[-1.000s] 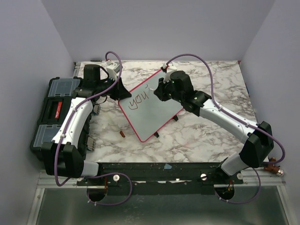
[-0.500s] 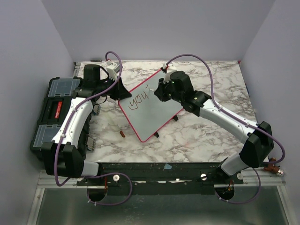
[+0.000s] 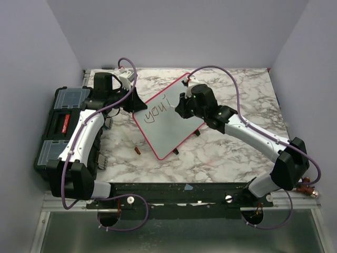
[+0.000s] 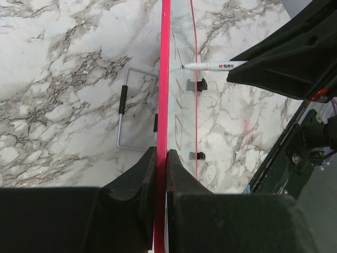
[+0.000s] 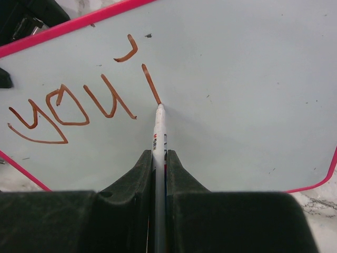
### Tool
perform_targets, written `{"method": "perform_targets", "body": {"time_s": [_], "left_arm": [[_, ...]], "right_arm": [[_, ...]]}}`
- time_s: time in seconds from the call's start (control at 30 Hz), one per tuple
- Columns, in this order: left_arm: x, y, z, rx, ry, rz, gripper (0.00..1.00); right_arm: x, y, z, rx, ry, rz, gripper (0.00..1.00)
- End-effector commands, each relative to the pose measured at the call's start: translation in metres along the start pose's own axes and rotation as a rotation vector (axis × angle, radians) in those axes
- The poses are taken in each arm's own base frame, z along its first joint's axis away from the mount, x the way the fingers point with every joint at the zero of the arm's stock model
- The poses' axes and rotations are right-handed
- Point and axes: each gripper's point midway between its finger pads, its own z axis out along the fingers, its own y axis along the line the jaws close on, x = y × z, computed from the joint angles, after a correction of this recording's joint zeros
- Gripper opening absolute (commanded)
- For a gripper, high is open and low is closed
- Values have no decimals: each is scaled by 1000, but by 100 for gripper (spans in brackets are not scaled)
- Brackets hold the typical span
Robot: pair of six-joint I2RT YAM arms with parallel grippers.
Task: Write a sentence on the whiteboard
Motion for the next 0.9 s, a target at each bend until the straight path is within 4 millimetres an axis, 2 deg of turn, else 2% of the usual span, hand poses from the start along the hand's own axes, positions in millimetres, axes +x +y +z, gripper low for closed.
{"method": "perform_targets", "body": {"time_s": [0.0, 0.13, 0.87], "left_arm": [[-26, 0, -9, -33, -85, 129, 0], [-27, 0, -9, -31, -86, 130, 0], [-27, 0, -9, -28, -85, 129, 0]], "right_arm": [[22, -3, 0, 3, 61, 13, 1], [23, -2, -2, 1, 61, 17, 1], [-13, 5, 3, 1, -5, 23, 1]]}}
